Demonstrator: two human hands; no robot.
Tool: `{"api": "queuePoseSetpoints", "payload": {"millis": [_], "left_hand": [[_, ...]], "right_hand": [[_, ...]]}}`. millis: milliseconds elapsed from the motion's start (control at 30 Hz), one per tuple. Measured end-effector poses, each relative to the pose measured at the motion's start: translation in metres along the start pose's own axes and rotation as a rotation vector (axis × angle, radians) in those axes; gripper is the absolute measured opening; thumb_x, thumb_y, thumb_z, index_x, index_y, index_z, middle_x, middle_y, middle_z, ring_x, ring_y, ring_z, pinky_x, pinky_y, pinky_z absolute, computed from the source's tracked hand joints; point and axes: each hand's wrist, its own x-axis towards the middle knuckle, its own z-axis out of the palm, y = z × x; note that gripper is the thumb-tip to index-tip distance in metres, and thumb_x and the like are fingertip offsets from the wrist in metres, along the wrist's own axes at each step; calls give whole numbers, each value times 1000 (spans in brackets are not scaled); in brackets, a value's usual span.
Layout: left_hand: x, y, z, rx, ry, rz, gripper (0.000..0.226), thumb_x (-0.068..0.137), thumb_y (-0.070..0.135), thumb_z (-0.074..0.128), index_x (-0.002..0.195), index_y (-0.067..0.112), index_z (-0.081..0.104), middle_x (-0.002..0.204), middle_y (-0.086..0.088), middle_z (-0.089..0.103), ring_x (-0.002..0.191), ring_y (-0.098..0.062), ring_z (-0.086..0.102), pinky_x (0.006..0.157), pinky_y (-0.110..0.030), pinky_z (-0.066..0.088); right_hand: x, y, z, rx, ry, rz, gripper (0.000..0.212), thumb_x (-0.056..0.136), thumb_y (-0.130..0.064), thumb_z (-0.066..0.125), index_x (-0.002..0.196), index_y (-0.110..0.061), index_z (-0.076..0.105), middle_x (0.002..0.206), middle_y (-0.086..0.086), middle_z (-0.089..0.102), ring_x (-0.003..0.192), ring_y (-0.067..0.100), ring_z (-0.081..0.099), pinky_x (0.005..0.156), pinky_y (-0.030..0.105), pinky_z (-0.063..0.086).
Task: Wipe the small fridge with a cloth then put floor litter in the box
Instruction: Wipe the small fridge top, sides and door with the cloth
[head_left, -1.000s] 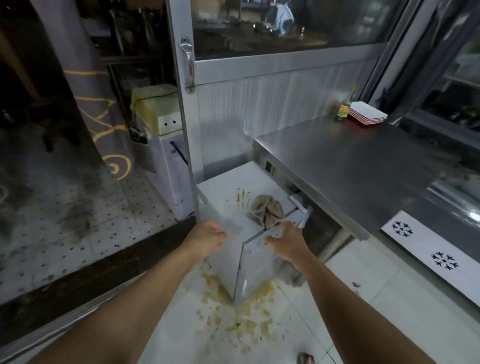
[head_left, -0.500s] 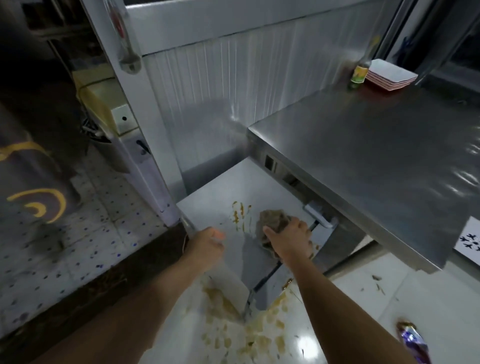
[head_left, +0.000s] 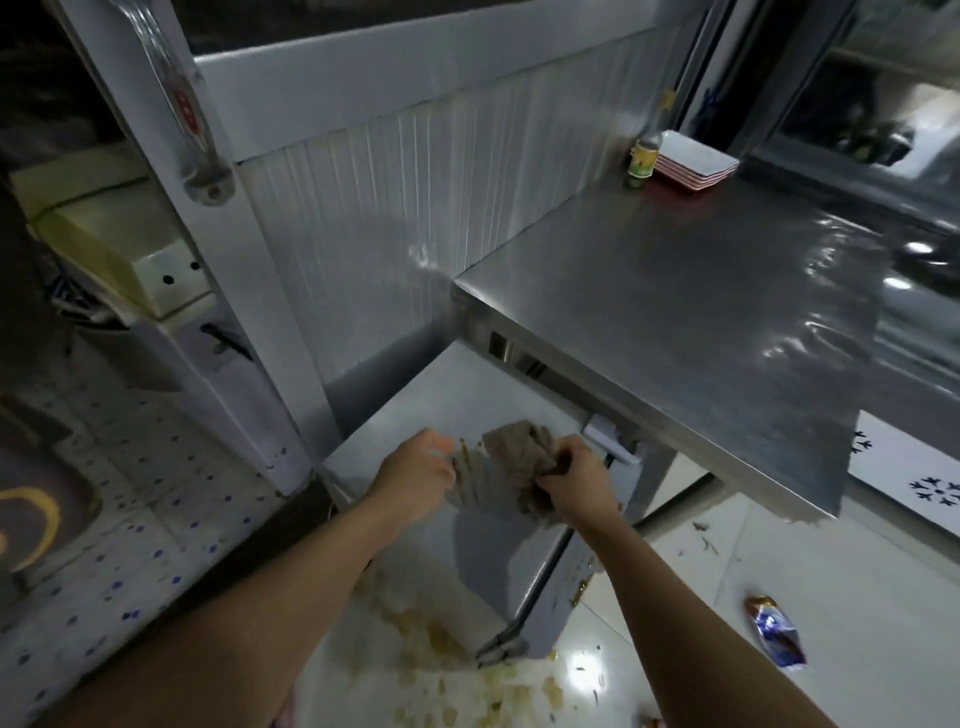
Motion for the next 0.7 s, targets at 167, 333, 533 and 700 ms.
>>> {"api": "queuePoseSetpoints", "payload": {"millis": [167,333,533,700], "left_hand": [[-3,33,-39,-13,-110,243,44,83,-3,59,114,28,52,120,-2,52,112,-21,52,85,-37,51],[-19,43,-82,-38,-224,346,26,80,-1,65,84,24,60,88,-5,65,91,-25,63,84,-43,53],[-26,53,-105,108,-203,498,8,79,6,70,79,12,64,73,0,62,74,-17,59,71,-35,52],[-20,60,-121,347,-148,583,16,74,13,75,83,16,63,80,4,63,74,-10,60,60,-18,45]], "right_hand": [[-40,-60,-14,230,-139,-136,19,84,0,61,93,-11,49,104,19,59,99,35,59,85,48,53],[-70,-101,-2,264,-175,-92,42,83,3,60,114,-21,43,104,8,59,89,17,59,69,29,54],[-86,-128,8,350,-157,-222,45,76,3,67,110,-24,56,118,-2,53,111,14,51,88,31,50],[-78,-136,5,281,49,-234,19,84,0,61,78,-16,53,93,9,62,90,20,59,79,32,51]]}}
